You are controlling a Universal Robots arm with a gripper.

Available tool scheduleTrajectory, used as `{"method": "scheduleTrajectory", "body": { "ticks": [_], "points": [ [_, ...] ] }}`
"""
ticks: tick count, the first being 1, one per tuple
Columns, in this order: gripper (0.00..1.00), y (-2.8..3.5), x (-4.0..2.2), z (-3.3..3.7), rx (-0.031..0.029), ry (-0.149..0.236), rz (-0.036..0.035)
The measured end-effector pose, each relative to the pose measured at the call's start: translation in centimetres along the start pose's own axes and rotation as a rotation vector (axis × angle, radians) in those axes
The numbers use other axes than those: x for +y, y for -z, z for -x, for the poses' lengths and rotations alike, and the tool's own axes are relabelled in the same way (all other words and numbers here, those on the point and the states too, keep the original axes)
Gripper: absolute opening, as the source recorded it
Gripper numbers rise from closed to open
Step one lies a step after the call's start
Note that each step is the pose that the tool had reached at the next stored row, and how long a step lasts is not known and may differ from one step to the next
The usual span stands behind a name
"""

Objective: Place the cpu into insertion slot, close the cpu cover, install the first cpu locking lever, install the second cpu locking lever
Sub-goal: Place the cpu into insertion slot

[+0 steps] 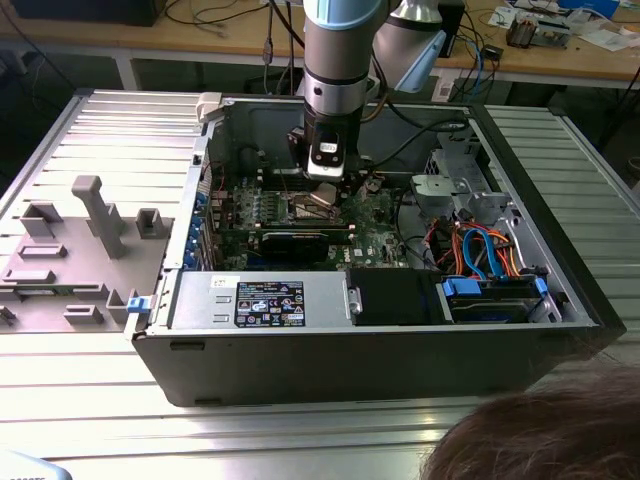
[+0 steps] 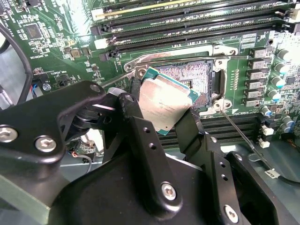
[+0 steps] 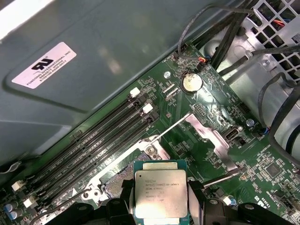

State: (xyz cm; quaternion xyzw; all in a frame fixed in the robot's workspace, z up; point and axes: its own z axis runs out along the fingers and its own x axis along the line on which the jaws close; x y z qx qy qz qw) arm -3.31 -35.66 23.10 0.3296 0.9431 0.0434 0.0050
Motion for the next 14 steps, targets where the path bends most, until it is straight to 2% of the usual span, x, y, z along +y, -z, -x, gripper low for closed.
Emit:
{"method": "scheduleTrajectory", "body": {
  "ticks": [14],
  "points": [
    [0.55, 0.00, 0.00, 0.00, -0.0024, -0.028, 0.0005]
  ]
}}
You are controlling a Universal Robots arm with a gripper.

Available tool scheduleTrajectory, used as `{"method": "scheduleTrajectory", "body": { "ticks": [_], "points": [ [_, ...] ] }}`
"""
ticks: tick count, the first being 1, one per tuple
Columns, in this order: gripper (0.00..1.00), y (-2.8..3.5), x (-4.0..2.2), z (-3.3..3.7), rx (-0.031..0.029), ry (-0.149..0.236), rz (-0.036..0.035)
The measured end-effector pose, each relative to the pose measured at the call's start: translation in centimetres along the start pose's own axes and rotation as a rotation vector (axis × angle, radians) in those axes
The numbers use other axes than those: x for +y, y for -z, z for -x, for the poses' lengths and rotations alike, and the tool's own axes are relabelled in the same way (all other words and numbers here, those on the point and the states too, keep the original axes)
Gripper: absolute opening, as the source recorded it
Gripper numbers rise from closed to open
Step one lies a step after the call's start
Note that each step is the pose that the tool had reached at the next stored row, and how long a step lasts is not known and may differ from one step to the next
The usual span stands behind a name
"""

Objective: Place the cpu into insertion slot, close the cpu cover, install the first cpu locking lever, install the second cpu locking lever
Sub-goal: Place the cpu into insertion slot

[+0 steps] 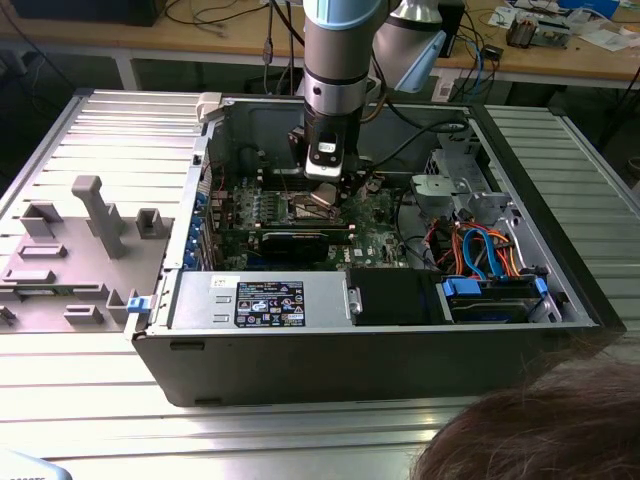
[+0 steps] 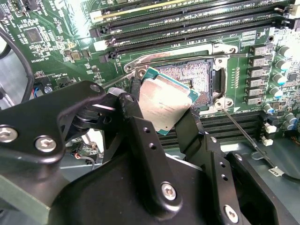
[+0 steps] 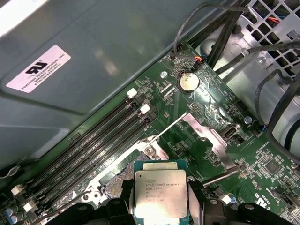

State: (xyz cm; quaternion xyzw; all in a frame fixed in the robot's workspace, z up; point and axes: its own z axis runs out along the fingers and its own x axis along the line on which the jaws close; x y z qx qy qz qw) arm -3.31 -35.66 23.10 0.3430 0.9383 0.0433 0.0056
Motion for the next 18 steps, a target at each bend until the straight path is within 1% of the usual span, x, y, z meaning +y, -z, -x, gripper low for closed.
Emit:
{"method": "scheduleTrajectory", "body": {
  "ticks": [18],
  "points": [
    [0.55, 0.00, 0.00, 0.00, -0.0028, -0.032, 0.0007]
  ]
}}
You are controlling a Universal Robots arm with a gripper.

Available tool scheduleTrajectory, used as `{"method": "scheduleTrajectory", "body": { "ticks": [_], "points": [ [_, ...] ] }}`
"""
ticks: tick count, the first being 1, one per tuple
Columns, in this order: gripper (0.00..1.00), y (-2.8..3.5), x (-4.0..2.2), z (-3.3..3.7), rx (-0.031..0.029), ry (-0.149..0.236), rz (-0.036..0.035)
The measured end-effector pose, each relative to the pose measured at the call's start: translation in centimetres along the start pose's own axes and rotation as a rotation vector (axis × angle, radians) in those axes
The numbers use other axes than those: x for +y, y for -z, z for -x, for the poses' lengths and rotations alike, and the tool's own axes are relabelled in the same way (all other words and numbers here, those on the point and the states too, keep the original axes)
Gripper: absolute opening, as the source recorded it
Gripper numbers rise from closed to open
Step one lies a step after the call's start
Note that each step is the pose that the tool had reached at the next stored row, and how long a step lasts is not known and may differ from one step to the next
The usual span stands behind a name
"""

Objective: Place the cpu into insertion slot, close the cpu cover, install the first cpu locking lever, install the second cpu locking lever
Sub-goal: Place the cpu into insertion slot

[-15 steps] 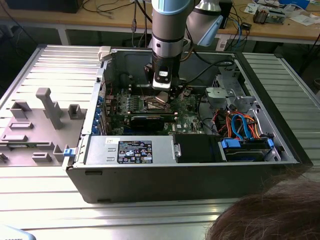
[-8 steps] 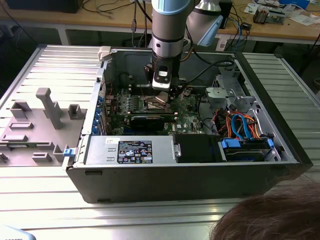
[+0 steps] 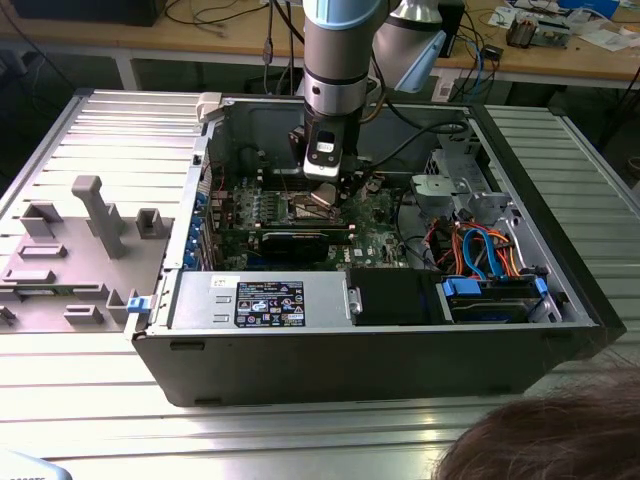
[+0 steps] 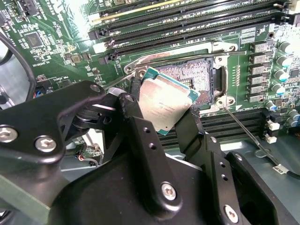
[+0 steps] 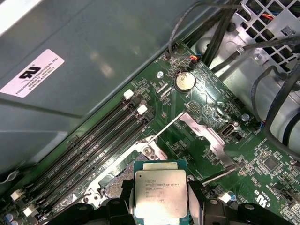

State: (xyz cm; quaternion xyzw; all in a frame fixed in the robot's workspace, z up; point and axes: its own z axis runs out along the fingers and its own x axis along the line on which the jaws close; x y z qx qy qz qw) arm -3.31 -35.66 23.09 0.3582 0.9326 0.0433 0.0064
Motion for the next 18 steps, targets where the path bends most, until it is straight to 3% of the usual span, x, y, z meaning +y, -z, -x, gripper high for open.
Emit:
{"method": "scheduleTrajectory", "body": {
  "ticks": [18],
  "points": [
    [0.55, 0.00, 0.00, 0.00, -0.0028, -0.033, 0.0005]
  ]
}}
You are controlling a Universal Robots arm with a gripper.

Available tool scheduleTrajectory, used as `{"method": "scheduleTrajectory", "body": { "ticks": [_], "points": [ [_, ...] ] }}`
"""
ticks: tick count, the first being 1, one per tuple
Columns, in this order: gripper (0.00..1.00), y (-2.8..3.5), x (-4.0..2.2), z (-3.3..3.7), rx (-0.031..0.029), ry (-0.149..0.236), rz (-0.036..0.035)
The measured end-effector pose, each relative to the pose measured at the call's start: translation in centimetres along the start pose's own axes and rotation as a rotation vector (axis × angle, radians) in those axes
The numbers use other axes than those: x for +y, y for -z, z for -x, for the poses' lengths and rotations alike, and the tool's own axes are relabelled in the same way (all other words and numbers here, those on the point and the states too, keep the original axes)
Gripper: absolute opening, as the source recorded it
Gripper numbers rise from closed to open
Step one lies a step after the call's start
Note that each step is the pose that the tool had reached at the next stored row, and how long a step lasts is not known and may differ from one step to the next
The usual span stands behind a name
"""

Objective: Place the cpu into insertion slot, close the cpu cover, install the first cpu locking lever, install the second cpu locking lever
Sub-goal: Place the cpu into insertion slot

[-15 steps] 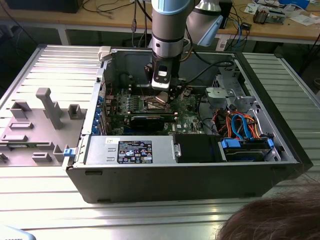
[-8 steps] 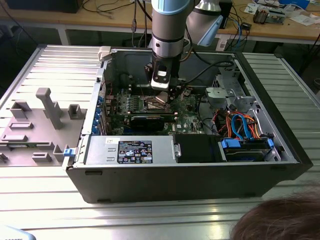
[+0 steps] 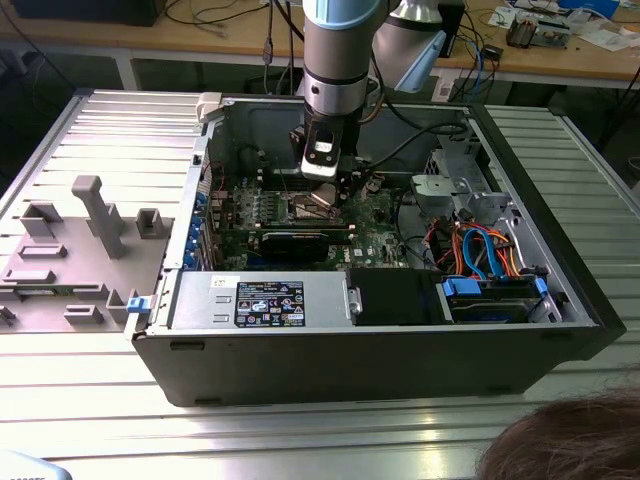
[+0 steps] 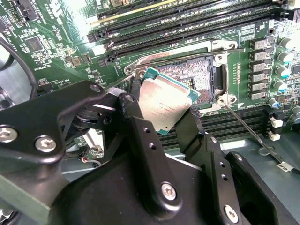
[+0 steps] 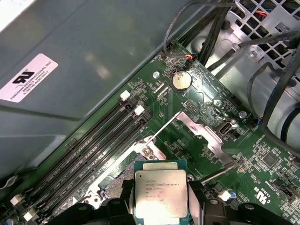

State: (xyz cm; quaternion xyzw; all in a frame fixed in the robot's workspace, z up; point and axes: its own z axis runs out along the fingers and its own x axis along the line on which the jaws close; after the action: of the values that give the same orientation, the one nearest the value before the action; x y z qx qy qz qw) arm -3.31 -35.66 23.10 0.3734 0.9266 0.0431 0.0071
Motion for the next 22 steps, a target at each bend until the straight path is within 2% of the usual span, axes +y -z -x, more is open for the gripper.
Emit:
{"method": "scheduleTrajectory", "body": {
  "ticks": [22],
  "points": [
    [0.55, 0.00, 0.00, 0.00, -0.0032, -0.038, 0.0007]
  ]
}}
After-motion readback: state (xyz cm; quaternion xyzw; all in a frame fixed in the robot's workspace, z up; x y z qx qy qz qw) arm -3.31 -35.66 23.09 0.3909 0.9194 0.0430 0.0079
